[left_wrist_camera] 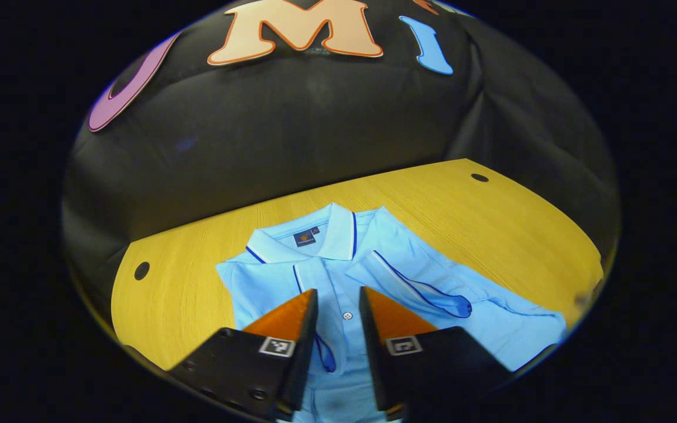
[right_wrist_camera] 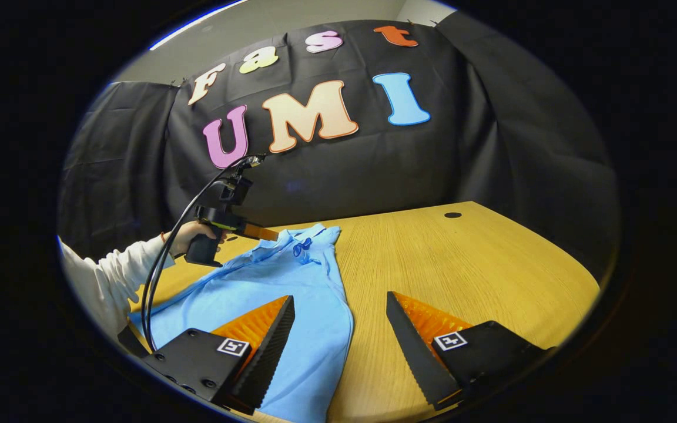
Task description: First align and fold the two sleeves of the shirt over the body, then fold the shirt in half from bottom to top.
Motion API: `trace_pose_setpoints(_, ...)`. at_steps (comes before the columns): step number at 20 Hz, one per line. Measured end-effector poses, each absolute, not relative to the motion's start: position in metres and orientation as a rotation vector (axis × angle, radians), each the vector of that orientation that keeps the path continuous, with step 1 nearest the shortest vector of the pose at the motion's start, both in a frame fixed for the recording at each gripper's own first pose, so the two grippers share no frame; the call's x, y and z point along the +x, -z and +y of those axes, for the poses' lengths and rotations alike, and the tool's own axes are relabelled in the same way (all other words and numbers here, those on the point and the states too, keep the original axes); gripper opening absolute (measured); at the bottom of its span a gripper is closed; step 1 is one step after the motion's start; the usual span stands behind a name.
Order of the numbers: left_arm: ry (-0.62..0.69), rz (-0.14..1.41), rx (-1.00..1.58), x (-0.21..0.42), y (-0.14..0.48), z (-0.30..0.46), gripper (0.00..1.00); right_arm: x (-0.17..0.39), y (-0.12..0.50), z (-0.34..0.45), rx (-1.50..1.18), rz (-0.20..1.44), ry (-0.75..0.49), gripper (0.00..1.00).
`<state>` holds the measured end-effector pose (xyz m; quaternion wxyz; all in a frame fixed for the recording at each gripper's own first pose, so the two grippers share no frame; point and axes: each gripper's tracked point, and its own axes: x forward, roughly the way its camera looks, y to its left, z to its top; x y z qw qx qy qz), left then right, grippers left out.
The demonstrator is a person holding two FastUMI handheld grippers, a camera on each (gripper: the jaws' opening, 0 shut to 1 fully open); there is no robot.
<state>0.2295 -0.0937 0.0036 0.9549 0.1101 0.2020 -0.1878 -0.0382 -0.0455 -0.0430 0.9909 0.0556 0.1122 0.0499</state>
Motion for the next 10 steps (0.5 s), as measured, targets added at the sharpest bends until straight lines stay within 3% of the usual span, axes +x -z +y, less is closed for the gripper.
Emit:
trace_pose_setpoints(1, 0.384, 0.407, 0.224, 0.226, -0.003, -0.094, 0.53, -0.040, 0.044, -0.043, 0.109, 0.227, -0.106, 0.98)
trace_pose_setpoints(3, 0.375, 0.402, 0.222, 0.217, -0.005, -0.088, 1.00, -0.040, 0.048, -0.039, 0.109, 0.236, -0.115, 0.98)
trace_pose_setpoints(4, 0.371, 0.396, 0.215, 0.211, -0.007, -0.084, 0.96, -0.040, 0.051, -0.037, 0.109, 0.242, -0.118, 0.98)
trace_pose_setpoints(10, 0.317, 0.335, 0.168, 0.152, -0.021, -0.043, 0.96, -0.053, 0.059, -0.019, 0.093, 0.267, -0.159, 0.98)
